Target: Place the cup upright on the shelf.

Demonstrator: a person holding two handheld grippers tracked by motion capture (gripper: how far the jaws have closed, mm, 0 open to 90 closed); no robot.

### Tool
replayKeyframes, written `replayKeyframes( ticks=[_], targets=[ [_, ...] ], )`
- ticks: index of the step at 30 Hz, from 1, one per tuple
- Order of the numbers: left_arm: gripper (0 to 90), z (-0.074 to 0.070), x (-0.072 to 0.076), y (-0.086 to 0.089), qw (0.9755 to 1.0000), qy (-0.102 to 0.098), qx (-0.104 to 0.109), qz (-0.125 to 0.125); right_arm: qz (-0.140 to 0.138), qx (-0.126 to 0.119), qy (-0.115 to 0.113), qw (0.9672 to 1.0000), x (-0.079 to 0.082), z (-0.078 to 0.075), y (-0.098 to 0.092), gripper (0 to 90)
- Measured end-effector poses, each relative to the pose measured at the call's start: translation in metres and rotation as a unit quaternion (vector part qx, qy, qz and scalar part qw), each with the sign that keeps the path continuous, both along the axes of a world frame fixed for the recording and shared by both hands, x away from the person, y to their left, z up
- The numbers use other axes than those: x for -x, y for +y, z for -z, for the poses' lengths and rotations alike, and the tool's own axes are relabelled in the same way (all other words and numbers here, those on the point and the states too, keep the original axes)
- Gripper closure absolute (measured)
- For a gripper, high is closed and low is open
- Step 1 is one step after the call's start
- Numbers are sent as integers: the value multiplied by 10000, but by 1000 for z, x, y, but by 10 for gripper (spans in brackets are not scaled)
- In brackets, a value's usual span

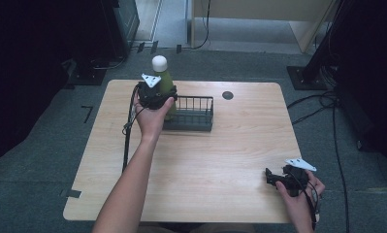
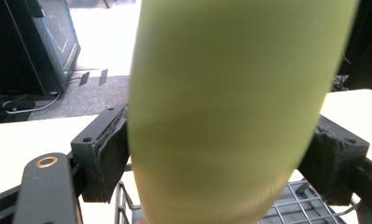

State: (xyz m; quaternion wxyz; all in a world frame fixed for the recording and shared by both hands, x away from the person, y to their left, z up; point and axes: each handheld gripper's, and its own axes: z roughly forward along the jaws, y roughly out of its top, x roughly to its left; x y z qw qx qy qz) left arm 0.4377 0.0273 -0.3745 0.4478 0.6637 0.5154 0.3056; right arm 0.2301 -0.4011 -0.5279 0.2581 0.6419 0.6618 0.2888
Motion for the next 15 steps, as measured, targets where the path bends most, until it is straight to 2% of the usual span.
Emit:
replayKeyframes(
  ticks=[6, 11, 15],
  targets=[
    [190, 3, 3, 2, 10000, -10, 18, 77, 1, 0, 0, 10000, 0, 0, 0, 0],
    [202, 6, 5, 4, 9998, -13, 167, 97, 0, 0, -1, 10000, 0, 0, 0, 0],
    [165, 6, 8, 7, 9996, 25, 236, 168, 0, 2, -1, 10000, 0, 0, 0, 0]
  ],
)
